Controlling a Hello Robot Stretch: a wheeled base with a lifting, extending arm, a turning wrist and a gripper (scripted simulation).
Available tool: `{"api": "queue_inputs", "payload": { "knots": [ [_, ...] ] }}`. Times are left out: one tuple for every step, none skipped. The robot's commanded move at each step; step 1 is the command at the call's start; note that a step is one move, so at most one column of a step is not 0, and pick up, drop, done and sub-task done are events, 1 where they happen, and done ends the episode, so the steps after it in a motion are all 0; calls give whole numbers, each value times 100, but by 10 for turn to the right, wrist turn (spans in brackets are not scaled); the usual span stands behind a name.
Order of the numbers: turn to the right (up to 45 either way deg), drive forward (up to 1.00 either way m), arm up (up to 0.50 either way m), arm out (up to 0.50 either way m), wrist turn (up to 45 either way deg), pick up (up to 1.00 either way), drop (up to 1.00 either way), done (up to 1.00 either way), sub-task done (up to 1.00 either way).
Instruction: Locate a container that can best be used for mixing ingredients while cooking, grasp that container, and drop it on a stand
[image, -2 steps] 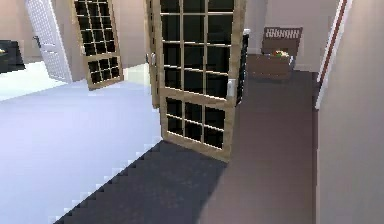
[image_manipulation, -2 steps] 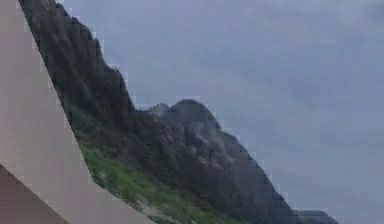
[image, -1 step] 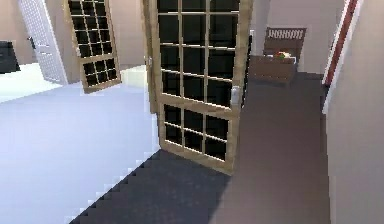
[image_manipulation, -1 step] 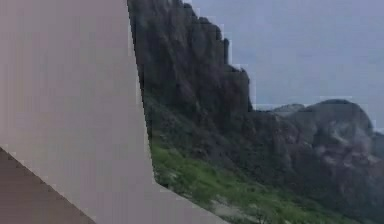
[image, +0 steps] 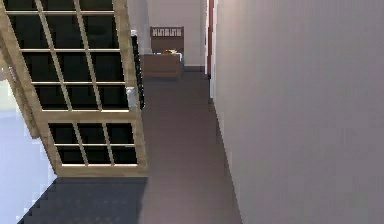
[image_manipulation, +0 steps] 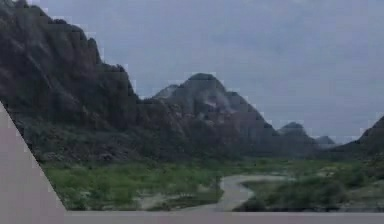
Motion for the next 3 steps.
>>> {"api": "queue_inputs", "payload": {
  "knots": [
    [0,100,0,0,0,0,0,0,0],
    [0,100,0,0,0,0,0,0,0],
    [0,100,0,0,0,0,0,0,0]
  ]
}}
